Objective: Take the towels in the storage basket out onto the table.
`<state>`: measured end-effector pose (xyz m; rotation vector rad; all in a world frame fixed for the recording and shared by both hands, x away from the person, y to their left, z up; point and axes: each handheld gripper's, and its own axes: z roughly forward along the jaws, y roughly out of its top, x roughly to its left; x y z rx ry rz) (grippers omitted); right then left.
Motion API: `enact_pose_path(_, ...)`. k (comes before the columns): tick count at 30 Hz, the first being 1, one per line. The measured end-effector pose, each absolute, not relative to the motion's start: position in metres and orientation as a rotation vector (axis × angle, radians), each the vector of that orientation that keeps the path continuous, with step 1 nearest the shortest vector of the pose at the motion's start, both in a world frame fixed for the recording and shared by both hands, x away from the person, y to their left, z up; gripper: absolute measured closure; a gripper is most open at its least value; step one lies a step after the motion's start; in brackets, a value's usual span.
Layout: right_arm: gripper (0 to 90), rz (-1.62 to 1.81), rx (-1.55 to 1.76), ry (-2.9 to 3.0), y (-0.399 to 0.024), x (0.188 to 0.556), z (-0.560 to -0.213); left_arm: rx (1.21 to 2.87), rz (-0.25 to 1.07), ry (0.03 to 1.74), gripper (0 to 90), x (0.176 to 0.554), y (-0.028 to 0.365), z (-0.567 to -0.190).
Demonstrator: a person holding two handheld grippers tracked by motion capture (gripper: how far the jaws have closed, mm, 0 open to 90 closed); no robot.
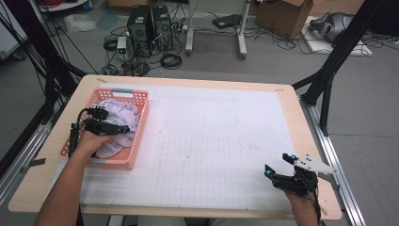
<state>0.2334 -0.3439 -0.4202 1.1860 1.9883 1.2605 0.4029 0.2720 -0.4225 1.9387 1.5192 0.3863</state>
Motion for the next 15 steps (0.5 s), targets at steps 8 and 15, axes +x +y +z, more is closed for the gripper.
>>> enact_pose_path(8,15.1,1.254,1.181,1.998,-0.3396,0.2340,-0.4203,1.982,0.433,1.525,12.4,0.4051,0.2658,-0.4243)
enact_pose_path(15,15.1,1.260,1.199,1.987,-0.3426,0.2336,-0.4204,1.979,0.442,1.472,38.1,0.4026,0.2656,-0.4192)
